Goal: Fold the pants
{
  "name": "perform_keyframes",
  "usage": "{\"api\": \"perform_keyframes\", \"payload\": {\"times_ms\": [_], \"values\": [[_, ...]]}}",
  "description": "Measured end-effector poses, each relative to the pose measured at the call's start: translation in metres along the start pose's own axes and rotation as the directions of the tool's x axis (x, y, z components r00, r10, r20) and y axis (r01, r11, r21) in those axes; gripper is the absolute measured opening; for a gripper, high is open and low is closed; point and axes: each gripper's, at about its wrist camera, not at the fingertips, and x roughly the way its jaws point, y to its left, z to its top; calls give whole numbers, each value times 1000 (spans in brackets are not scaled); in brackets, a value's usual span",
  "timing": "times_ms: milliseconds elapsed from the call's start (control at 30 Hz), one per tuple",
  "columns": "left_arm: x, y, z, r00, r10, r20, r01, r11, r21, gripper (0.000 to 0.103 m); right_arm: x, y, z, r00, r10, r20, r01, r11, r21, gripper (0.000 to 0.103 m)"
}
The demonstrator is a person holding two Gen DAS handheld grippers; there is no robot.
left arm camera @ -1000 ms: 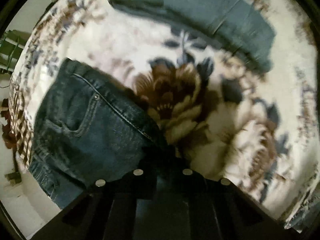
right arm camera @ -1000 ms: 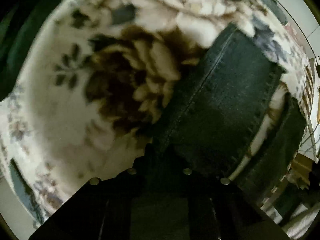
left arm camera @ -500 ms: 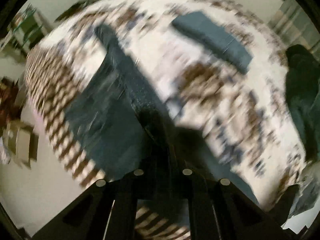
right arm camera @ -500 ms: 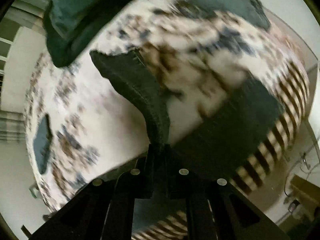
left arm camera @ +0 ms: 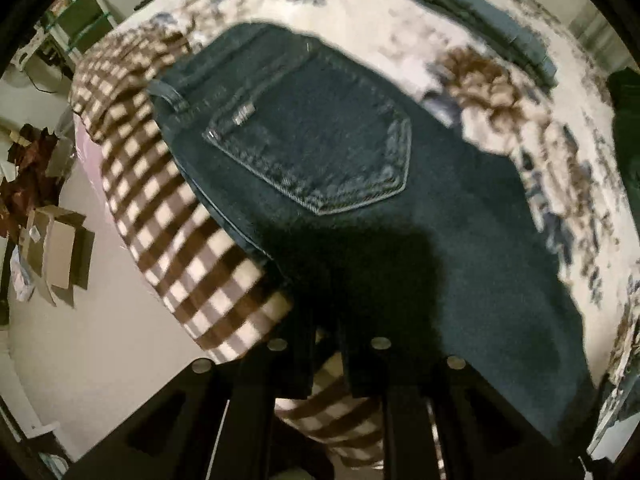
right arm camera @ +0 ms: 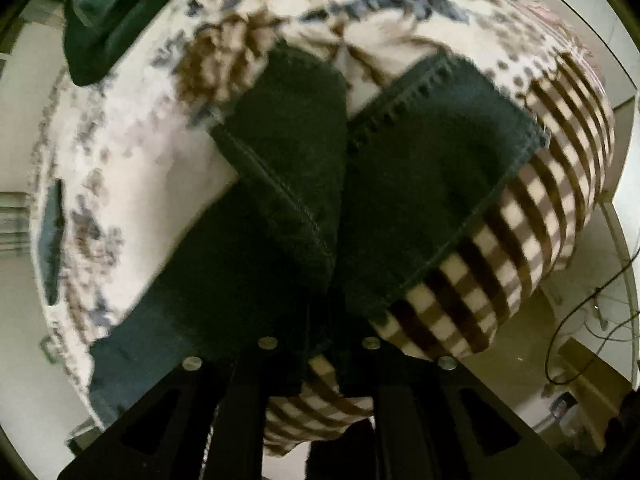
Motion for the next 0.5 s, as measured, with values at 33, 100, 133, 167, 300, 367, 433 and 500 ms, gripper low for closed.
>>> {"api": "perform_keyframes", "payload": {"times_ms": [33, 100, 133, 167, 300, 367, 433, 500], "values": [[-7, 0, -1, 1000, -5, 16, 5, 1000, 3, 11, -10, -4, 3, 1000, 12, 24, -12, 1000, 2, 47], [-22, -4, 0, 997, 7, 76, -9, 1000, 22, 29, -29, -13, 12, 995, 45, 92, -47, 999, 21, 57], [-25, -6, 0, 995, 14, 95, -17, 999, 34, 40, -33, -14, 18, 992, 49, 117, -52, 998, 26, 62], [-27, -8, 4, 993, 20, 113, -26, 998, 53, 69, -34, -16, 26, 990, 44, 131, -47, 999, 23, 63], [-22, -25, 6, 991, 56, 124, -70, 991, 111, 88, -18, 13, 59, 986, -25, 164, 39, 996, -82, 76], [-19, -38, -1, 991, 75, 112, -92, 983, 157, 88, -3, 42, 71, 982, -77, 172, 108, 978, -180, 85], [-16, -50, -7, 991, 90, 102, -109, 973, 205, 88, 19, 71, 74, 976, -134, 175, 180, 941, -287, 94], [-14, -63, -15, 990, 108, 88, -127, 959, 254, 88, 43, 92, 69, 962, -209, 178, 264, 883, -389, 94]]}}
